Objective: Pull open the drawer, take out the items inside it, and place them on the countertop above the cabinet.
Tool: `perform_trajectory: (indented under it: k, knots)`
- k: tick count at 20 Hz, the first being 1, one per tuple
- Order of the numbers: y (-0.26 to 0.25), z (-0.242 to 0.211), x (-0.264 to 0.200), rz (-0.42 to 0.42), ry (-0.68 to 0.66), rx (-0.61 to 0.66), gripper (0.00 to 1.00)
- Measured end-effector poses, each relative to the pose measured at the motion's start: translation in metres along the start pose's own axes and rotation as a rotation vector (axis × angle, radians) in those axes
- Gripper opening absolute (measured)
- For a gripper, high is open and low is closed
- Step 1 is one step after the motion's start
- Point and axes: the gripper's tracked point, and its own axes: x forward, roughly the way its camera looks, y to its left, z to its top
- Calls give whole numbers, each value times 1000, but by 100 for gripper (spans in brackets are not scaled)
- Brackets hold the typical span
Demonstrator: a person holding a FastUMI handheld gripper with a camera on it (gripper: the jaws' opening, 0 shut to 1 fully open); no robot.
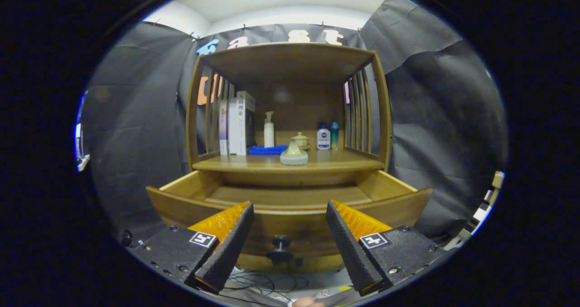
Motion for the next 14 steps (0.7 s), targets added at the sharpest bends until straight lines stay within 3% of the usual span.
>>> perform_trajectory:
  k: [6, 14]
  knots:
    - [-5, -26, 19, -7, 46, 45, 100]
    - [-2, -32, 29, -25, 40, 1, 99]
